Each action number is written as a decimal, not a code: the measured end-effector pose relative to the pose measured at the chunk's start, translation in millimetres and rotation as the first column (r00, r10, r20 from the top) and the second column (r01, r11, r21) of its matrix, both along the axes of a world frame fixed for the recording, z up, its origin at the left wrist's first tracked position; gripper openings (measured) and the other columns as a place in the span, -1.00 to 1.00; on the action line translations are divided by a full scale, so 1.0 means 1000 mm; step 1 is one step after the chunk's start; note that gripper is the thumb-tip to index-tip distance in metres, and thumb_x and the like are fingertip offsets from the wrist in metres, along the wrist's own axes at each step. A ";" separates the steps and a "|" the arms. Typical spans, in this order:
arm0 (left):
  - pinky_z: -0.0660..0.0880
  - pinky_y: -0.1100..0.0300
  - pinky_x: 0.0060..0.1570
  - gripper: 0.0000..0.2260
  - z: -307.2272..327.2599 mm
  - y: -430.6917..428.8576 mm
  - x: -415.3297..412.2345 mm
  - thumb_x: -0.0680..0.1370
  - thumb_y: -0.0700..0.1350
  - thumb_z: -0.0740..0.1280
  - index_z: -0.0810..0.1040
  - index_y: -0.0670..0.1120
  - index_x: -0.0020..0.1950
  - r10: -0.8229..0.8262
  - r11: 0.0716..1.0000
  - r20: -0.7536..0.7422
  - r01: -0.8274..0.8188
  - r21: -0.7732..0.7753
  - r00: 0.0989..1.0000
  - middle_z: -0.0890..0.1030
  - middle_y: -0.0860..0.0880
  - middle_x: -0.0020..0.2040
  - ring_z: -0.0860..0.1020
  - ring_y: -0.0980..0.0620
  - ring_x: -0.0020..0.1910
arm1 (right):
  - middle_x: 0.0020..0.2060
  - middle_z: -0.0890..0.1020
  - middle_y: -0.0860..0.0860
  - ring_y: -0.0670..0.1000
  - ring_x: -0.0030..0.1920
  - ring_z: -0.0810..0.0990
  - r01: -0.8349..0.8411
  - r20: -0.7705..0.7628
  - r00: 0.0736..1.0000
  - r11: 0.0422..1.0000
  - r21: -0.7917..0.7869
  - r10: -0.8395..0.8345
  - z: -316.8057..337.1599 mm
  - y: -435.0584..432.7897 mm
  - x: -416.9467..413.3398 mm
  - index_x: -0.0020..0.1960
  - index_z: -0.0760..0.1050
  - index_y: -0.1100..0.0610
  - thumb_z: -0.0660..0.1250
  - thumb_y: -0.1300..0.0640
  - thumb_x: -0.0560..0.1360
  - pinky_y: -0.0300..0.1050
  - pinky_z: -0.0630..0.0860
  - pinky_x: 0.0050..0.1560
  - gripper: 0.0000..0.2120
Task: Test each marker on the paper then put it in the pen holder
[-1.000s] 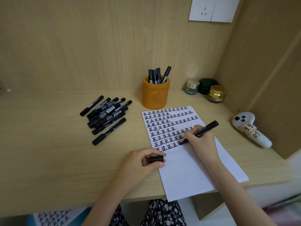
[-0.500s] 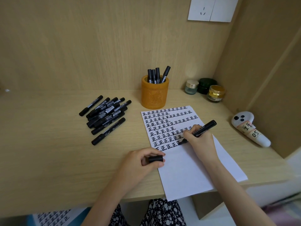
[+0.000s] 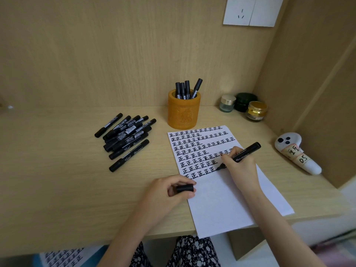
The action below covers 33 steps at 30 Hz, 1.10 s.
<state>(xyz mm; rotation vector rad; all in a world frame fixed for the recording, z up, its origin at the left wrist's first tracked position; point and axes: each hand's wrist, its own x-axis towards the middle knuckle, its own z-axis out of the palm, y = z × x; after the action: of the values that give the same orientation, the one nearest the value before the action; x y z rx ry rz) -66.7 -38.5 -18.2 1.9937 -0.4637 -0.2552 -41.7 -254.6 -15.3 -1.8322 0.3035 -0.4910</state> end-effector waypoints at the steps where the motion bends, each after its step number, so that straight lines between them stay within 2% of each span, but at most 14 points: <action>1: 0.30 0.30 -0.31 -0.82 0.000 0.000 0.000 0.44 0.01 0.42 0.59 0.22 0.01 0.001 1.000 0.003 -0.001 0.005 1.000 0.65 0.33 -0.11 0.38 0.14 -0.34 | -0.60 0.30 -0.14 -0.15 -0.52 0.26 -0.003 0.004 1.000 1.000 0.004 0.003 0.001 0.001 -0.001 -0.39 0.27 0.16 0.31 0.34 0.43 -0.34 0.17 -0.49 -0.69; 4: 0.32 0.31 -0.31 -0.82 0.001 0.000 -0.001 0.44 0.01 0.41 0.59 0.22 0.02 0.006 1.000 0.011 -0.006 0.004 1.000 0.64 0.33 -0.11 0.39 0.13 -0.34 | -0.61 0.38 -0.17 -0.19 -0.51 0.34 -0.002 0.033 0.999 0.997 0.076 -0.001 0.002 0.000 -0.001 -0.39 0.32 0.18 0.33 0.29 0.46 -0.28 0.26 -0.35 -0.70; 6: 0.38 0.25 -0.26 -0.81 0.002 0.000 -0.001 0.44 0.00 0.42 0.60 0.23 0.01 0.024 0.999 0.007 -0.024 -0.022 1.000 0.65 0.30 -0.10 0.44 0.09 -0.30 | -0.56 0.41 -0.15 -0.18 -0.49 0.36 -0.001 0.054 0.999 0.988 0.152 -0.008 0.003 -0.002 -0.001 -0.38 0.38 0.12 0.40 0.18 0.47 -0.23 0.29 -0.31 -0.70; 10: 0.55 0.21 0.01 -0.78 0.003 0.001 0.002 0.41 -0.06 0.45 0.62 0.21 0.01 0.102 0.987 -0.019 -0.103 -0.124 0.995 0.66 0.23 -0.06 0.60 0.18 -0.07 | -0.52 0.40 -0.05 -0.09 -0.48 0.35 -0.082 0.075 0.995 0.967 0.242 0.065 0.010 0.001 -0.006 -0.28 0.44 0.10 0.49 0.04 0.40 -0.33 0.32 -0.40 -0.74; 14: 0.51 0.38 -0.03 -0.74 0.007 0.000 0.004 0.40 -0.13 0.47 0.60 0.12 0.03 0.175 0.960 -0.045 -0.180 -0.216 0.984 0.67 0.20 -0.06 0.61 0.25 -0.05 | -0.55 0.39 -0.01 -0.06 -0.51 0.36 -0.229 0.087 0.973 0.921 0.314 0.212 0.019 0.019 -0.013 -0.35 0.41 0.11 0.47 -0.02 0.34 -0.30 0.29 -0.47 -0.70; 17: 0.50 0.40 -0.03 -0.76 0.009 0.000 0.006 0.37 -0.13 0.49 0.57 0.04 0.00 0.211 0.947 -0.067 -0.221 -0.234 0.975 0.67 0.17 -0.09 0.61 0.27 -0.09 | -0.58 0.39 -0.01 -0.06 -0.53 0.34 -0.255 0.079 0.967 0.885 0.390 0.244 0.021 0.034 -0.015 -0.40 0.38 0.11 0.44 0.07 0.42 -0.28 0.27 -0.49 -0.68; 20: 0.49 0.41 -0.04 -0.78 0.010 -0.001 0.005 0.36 -0.14 0.49 0.56 -0.02 -0.04 0.224 0.941 -0.066 -0.234 -0.243 0.972 0.67 0.15 -0.10 0.61 0.27 -0.10 | -0.60 0.41 -0.05 -0.09 -0.55 0.34 -0.243 0.121 0.970 0.902 0.356 0.213 0.023 0.045 -0.016 -0.39 0.35 0.16 0.43 0.15 0.46 -0.32 0.28 -0.52 -0.66; 25: 0.51 0.38 -0.02 -0.79 0.013 -0.003 0.004 0.36 -0.13 0.49 0.56 -0.03 -0.04 0.220 0.937 -0.070 -0.231 -0.264 0.973 0.67 0.12 -0.10 0.61 0.24 -0.10 | -0.49 0.38 0.10 -0.02 -0.50 0.32 -0.210 0.152 0.975 0.900 0.382 0.163 0.024 0.055 -0.015 -0.43 0.38 0.12 0.46 0.14 0.44 -0.29 0.24 -0.50 -0.64; 28: 0.51 0.39 -0.03 -0.79 0.015 -0.004 0.004 0.36 -0.16 0.50 0.58 -0.06 -0.05 0.216 0.928 -0.067 -0.226 -0.297 0.974 0.68 0.09 -0.11 0.63 0.21 -0.11 | -0.57 0.30 0.00 -0.07 -0.55 0.23 -0.235 0.156 0.970 0.896 0.377 0.189 0.023 0.060 -0.015 -0.44 0.35 0.13 0.44 0.19 0.46 -0.29 0.20 -0.51 -0.62; 31: 0.53 0.35 -0.05 -0.80 0.017 -0.006 0.004 0.36 -0.19 0.50 0.58 -0.08 -0.07 0.225 0.919 -0.072 -0.236 -0.317 0.972 0.69 0.06 -0.14 0.63 0.18 -0.14 | -0.60 0.35 -0.07 -0.11 -0.55 0.28 -0.256 0.156 0.964 0.905 0.341 0.214 0.021 0.068 -0.015 -0.45 0.37 0.14 0.43 0.23 0.47 -0.32 0.24 -0.48 -0.63; 33: 0.55 0.30 -0.14 -0.83 0.019 -0.008 0.002 0.37 -0.20 0.50 0.57 -0.08 -0.10 0.227 0.909 -0.088 -0.244 -0.338 0.970 0.69 0.05 -0.19 0.64 0.16 -0.20 | -0.62 0.37 -0.11 -0.14 -0.56 0.31 -0.254 0.154 0.965 0.913 0.318 0.214 0.020 0.072 -0.015 -0.46 0.37 0.13 0.42 0.24 0.47 -0.34 0.26 -0.46 -0.62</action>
<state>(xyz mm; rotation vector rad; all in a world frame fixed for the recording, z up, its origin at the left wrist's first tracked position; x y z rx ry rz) -64.3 -46.2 0.4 1.6720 -0.2149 -0.0609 -56.6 -182.5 4.3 -1.4762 0.0778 -0.3511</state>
